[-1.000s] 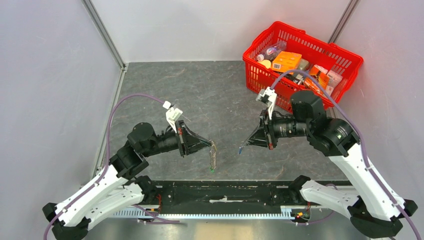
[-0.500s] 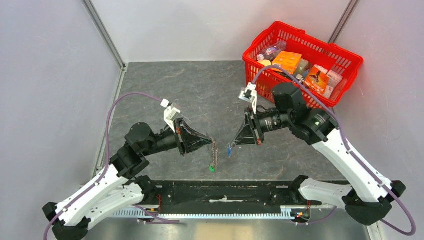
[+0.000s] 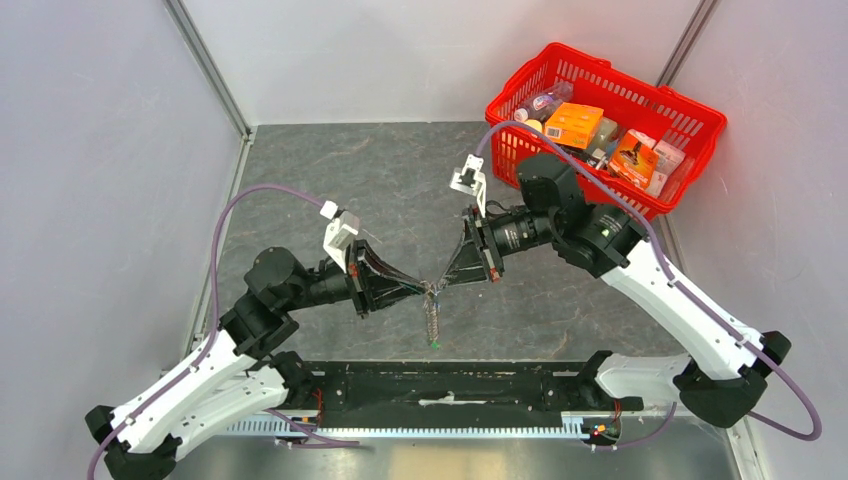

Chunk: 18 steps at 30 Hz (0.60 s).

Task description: Put the keys on the keyring

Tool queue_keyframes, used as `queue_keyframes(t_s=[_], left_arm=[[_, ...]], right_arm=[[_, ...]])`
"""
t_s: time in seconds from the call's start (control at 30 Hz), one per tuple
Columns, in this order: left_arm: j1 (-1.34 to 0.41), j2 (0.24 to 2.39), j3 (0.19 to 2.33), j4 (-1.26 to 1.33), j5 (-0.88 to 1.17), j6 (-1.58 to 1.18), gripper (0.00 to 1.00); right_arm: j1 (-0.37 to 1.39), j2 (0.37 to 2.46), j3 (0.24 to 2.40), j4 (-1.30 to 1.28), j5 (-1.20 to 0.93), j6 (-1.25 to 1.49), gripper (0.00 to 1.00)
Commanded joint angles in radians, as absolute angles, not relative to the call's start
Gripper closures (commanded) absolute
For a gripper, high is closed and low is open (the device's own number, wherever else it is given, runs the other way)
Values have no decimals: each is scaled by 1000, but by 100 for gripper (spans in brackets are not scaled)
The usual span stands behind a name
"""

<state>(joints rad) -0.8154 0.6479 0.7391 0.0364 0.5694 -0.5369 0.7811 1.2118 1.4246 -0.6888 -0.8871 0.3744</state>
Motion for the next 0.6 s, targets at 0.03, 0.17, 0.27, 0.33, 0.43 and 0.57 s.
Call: queue_keyframes(t_s=[0.03,0.17,0.27,0.33,0.43,0.57], left_arm=[[-816,631,739,110,616,-473,98],[-816,623,735,110,618,-466,98],[-816,619,735,110,625,-465,98],[-816,614,735,110,632,-465,98],[-816,611,738,113,636,-467,98],[-816,611,742,117,647,-471,98]], right_arm=[[796,1210,1495,-627,-922,404,100],[798,1218,1499,-627,-909,410,100],[800,1227,1500,-626,-901,414,100],[802,1234,1500,-621,-896,419,100],[805,1242,1505,-618,-896,426,100],[808,1246,1514,-617,-890,431,100]])
